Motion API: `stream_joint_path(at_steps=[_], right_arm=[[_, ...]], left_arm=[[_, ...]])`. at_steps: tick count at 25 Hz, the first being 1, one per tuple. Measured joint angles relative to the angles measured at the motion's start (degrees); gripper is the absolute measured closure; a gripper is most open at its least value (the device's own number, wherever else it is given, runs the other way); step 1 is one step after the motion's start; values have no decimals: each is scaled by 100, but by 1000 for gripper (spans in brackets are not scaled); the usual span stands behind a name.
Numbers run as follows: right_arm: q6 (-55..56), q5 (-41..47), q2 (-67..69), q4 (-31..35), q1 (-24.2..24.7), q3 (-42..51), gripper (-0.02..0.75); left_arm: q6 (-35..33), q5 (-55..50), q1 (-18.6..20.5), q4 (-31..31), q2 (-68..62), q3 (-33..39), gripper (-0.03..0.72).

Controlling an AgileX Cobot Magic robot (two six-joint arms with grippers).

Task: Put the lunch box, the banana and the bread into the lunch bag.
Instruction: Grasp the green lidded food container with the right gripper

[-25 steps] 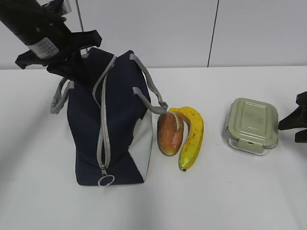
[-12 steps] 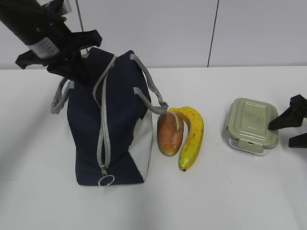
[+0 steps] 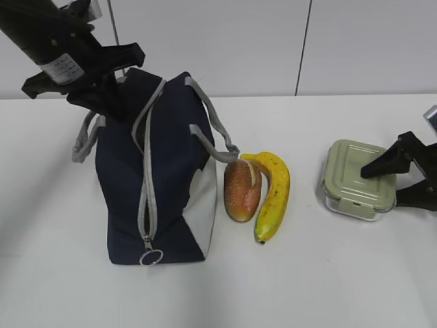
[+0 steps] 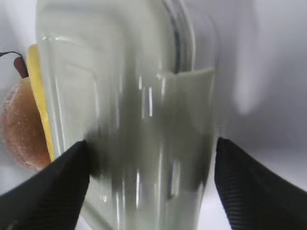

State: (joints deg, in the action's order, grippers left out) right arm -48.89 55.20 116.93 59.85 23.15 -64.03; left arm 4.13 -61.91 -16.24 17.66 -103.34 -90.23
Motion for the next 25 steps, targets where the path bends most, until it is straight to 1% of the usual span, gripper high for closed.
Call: stream_joint_path(at_steps=[6,8,10,14,15,21,23,25], right_arm=[[-193,355,336,262,0,-218,150],[-250,396,374,331,0,-230,163],[-262,416,385,368,0,-230,206],[-287,567,385,502,3,-241,332],[-287,581,385,535,3,-241,342],[-297,619,452,883,3,-241,345],[-335,693,461,1116,3,-241,345],[-505,813,461,1574,3,-229,346]], left_arm=[[0,0,0,-11,0,0,690],[0,0,0,-11,0,0,690],[0,0,0,-11,0,0,690],[0,-5,0,-11,0,0,690],[0,-5,0,-11,0,0,690],[0,-5,0,-11,0,0,690],[0,-10,0,-11,0,0,690],[0,-10,0,-11,0,0,690]])
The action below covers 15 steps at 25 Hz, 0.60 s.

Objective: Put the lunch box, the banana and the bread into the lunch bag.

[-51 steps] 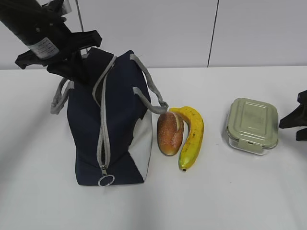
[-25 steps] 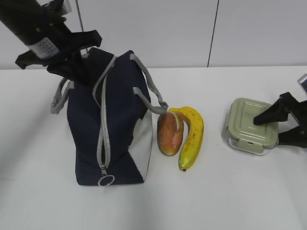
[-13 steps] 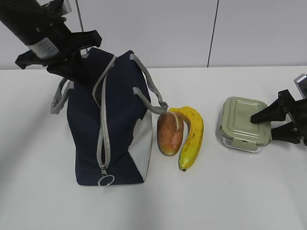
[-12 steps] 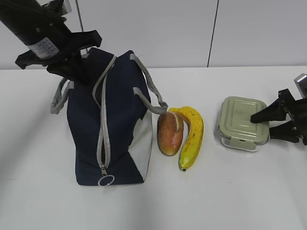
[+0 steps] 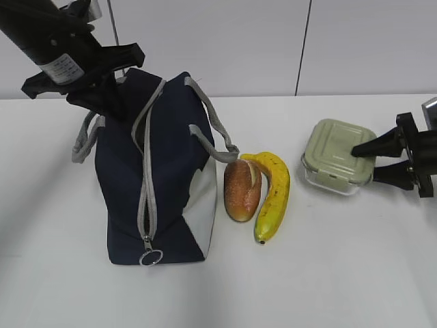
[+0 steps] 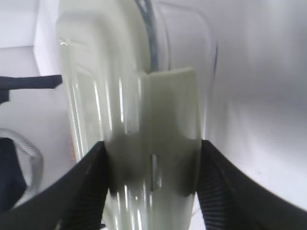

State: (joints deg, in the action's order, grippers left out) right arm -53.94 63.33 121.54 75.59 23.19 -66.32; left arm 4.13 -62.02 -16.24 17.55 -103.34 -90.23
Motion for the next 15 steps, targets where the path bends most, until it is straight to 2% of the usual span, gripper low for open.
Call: stream_joint_path(at_steps=[3,6,9,15], right_arm=[[-261,60,-12,949,0,0,346],[-310,48,-175,1436,-45,0,346],[-295,-24,-518,1627,-238,0,346],[118,60,-1403,1630,-1006,-312,347]], left_arm=[[0,-11,0,6,0,0,690],[0,-11,0,60,0,0,690],[-194,-24,0,417,0,0,690],[-677,44,0,1269,0,0,690]])
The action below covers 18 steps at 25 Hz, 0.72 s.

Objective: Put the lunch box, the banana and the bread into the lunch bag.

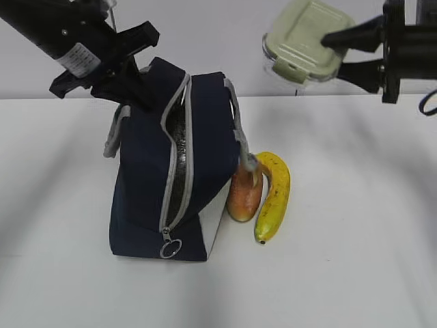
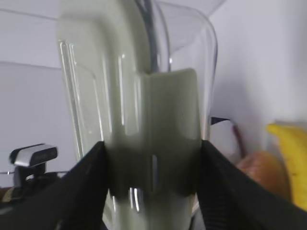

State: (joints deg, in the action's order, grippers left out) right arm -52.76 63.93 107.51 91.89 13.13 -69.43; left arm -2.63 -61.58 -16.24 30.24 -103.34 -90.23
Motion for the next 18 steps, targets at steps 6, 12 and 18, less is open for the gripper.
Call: stream_joint_path(at_steps=[6,12,18], right_arm=[[589,165,-351,-109,-831,-606,347],[917,204,-351,-772,-1541,-697,347],[1155,191,-228,-1303,-1822,-697,347]], left_arm=[[-185,32,0,234,0,0,691],[-228,71,0,244,0,0,691],[-227,110,0,249,0,0,691]])
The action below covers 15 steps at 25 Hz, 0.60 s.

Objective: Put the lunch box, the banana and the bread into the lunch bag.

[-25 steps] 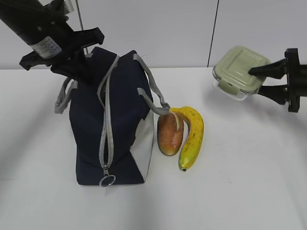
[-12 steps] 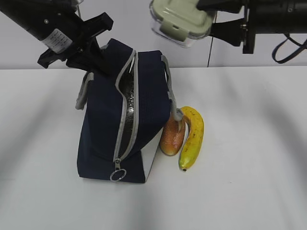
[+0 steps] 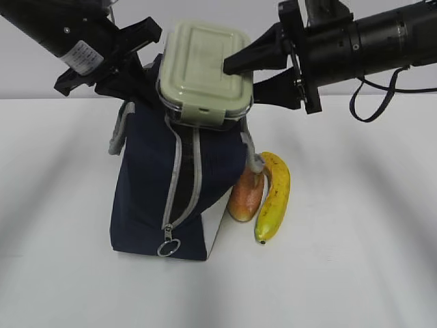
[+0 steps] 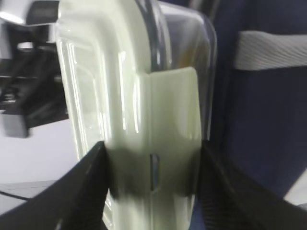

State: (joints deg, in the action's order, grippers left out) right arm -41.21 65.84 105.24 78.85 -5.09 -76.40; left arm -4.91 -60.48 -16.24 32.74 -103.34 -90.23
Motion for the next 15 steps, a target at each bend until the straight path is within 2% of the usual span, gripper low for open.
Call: stream_joint_path(at_steps=[9,15], right_arm=[[635,-328,256,-825,-5,-10,348],[903,-348,474,-1040,-106,-10,348]], left_arm=[[-19,16,0,40,-6,0,691],[-19,16,0,35,-6,0,691]])
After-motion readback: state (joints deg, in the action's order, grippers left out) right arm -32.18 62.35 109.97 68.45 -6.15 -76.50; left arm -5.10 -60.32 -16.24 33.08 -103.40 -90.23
